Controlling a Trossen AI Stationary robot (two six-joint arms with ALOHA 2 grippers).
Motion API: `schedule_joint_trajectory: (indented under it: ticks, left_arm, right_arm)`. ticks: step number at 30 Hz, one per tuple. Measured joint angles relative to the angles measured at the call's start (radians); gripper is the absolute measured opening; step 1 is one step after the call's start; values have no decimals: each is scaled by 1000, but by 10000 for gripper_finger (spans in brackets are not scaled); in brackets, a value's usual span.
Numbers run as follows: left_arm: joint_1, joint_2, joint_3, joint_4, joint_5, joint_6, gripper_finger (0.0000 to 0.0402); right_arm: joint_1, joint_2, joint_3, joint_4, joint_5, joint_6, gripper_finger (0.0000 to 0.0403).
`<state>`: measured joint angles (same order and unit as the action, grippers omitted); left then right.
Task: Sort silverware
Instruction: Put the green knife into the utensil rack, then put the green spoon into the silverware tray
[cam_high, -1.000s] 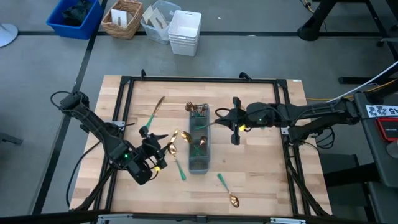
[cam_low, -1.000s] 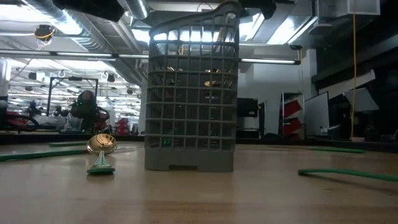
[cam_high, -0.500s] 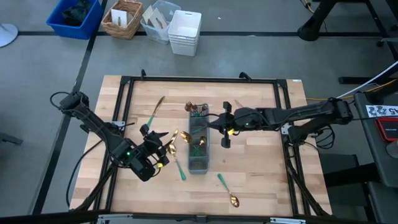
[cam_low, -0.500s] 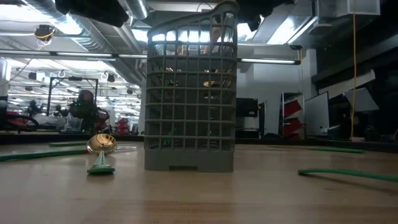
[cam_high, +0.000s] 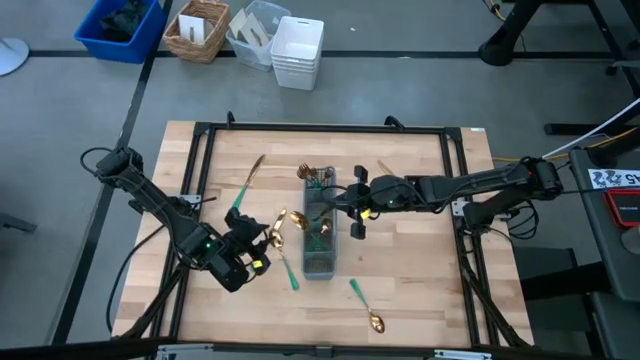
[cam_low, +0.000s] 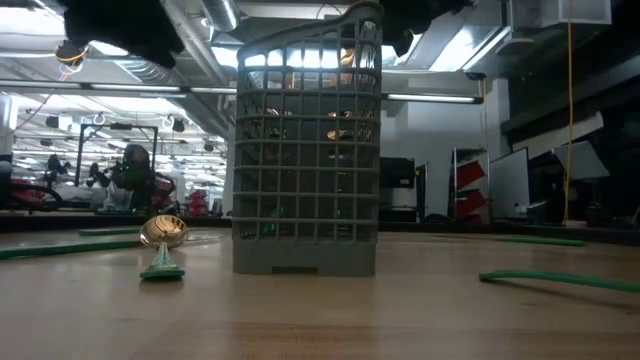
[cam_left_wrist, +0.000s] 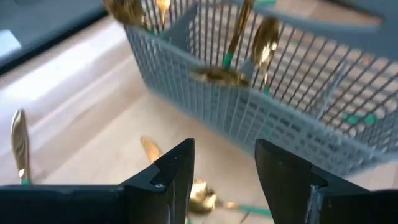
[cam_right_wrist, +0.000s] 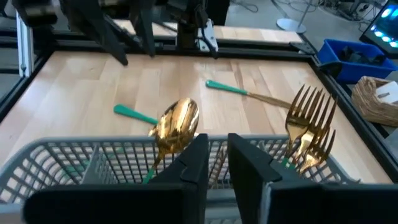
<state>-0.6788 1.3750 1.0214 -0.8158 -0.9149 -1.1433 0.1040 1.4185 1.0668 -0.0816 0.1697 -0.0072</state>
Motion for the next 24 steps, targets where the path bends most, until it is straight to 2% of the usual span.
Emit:
schedule_joint_trajectory:
  ticks: [6,10,15,21,24]
  left_arm:
    - [0,0,0,-82,102,-86,162]
    - [2,0,0,-137,179,-201,162]
    - [26,0,0,-164,274,-303,162]
    - [74,40,0,-170,290,-314,162]
    - [99,71,-42,-132,296,-296,162]
  right_arm:
    - [0,-5,6,19,3,-1,85]
    - [0,-7,64,-16,4,-2,87]
    - [0,-8,189,-129,5,-72,88]
    - [0,-8,353,-307,4,-113,88]
    - [6,-8,437,-447,-4,-106,88]
